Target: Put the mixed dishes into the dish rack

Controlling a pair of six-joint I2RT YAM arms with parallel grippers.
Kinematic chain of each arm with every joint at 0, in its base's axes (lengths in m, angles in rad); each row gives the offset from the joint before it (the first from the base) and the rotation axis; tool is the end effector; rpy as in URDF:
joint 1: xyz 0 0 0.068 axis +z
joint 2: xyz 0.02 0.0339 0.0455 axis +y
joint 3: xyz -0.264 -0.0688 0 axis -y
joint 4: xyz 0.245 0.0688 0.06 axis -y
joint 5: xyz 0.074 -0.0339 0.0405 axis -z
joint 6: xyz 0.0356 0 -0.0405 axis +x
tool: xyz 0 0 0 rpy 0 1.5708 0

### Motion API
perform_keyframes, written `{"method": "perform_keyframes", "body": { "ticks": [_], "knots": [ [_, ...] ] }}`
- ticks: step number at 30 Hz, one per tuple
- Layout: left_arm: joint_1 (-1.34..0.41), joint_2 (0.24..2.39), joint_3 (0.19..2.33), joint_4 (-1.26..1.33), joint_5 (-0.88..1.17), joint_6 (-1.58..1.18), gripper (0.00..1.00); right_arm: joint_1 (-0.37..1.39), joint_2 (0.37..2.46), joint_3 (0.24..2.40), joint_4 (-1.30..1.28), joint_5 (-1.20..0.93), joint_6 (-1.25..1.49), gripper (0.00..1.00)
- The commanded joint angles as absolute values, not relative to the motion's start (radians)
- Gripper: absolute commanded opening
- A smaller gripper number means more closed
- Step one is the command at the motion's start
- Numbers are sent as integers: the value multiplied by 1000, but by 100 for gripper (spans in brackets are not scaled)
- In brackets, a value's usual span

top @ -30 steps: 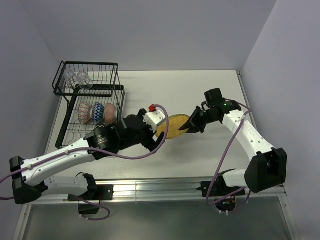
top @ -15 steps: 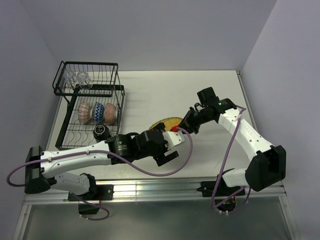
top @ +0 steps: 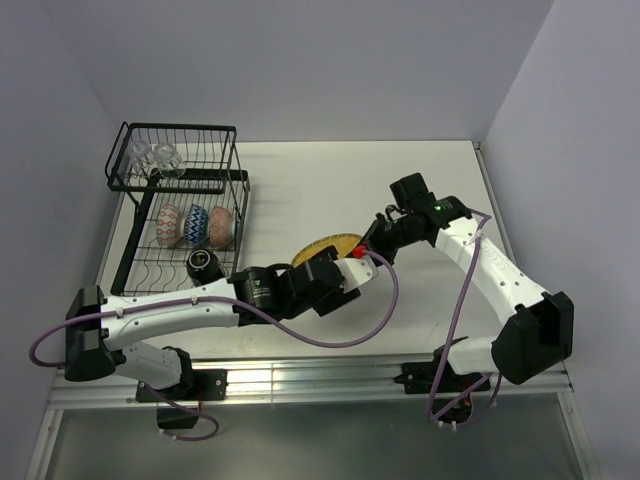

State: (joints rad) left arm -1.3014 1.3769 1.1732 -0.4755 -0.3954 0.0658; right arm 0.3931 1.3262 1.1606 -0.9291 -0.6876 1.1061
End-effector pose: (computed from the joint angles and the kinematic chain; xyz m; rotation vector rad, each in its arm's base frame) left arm 0.0942 -0.2897 0.3146 1.2207 1.8304 -0.2486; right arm 0.2261 0.1182 0.2982 -0.7408 -2.6782 -1.1831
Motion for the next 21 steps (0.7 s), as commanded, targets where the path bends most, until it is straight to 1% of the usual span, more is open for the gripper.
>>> {"method": "perform_keyframes", "body": {
  "ticks": [1, 2, 3, 4, 6, 7, 9, 10, 11, 12, 13, 14, 15, 18, 21],
  "knots": [
    [-1298, 1390, 1216, -472, -433, 58, 49, 399, 1270, 1221, -887, -755, 1124, 0],
    [-1293, 1388, 1216, -479, -433, 57, 42, 399, 1267, 1220, -888, -753, 1121, 0],
    [-1290, 1382, 1215, -480, -431, 58, 30, 399, 1264, 1213, -885, -750, 1121, 0],
    [-1289, 1379, 1215, -485, -430, 58, 21, 400, 1261, 1210, -882, -750, 1121, 0],
    [-1278, 1374, 1213, -503, -414, 57, 6, 399, 1258, 1204, -874, -752, 1123, 0],
    [-1276, 1373, 1213, -512, -405, 58, 0, 399, 1253, 1198, -865, -752, 1124, 0],
    [-1269, 1370, 1215, -540, -379, 60, 0, 399, 1250, 1200, -851, -756, 1123, 0],
    [-1266, 1364, 1216, -549, -370, 55, 0, 399, 1255, 1215, -841, -756, 1108, 6],
    [-1252, 1359, 1219, -555, -341, 51, 0, 399, 1258, 1229, -838, -755, 1095, 17],
    [-1243, 1355, 1227, -569, -321, 29, 0, 399, 1261, 1244, -842, -746, 1077, 31],
    [-1229, 1342, 1230, -575, -301, 19, 0, 399, 1272, 1282, -871, -732, 1034, 49],
    [-1197, 1333, 1233, -577, -252, 11, 0, 399, 1278, 1305, -891, -720, 1011, 56],
    [-1183, 1325, 1238, -580, -232, 9, 0, 399, 1284, 1327, -914, -685, 991, 67],
    [-1114, 1287, 1252, -577, -169, -41, 0, 400, 1292, 1388, -985, -640, 933, 80],
    [-1028, 1269, 1302, -600, -120, -63, 0, 399, 1272, 1423, -1037, -609, 901, 82]
  ]
}}
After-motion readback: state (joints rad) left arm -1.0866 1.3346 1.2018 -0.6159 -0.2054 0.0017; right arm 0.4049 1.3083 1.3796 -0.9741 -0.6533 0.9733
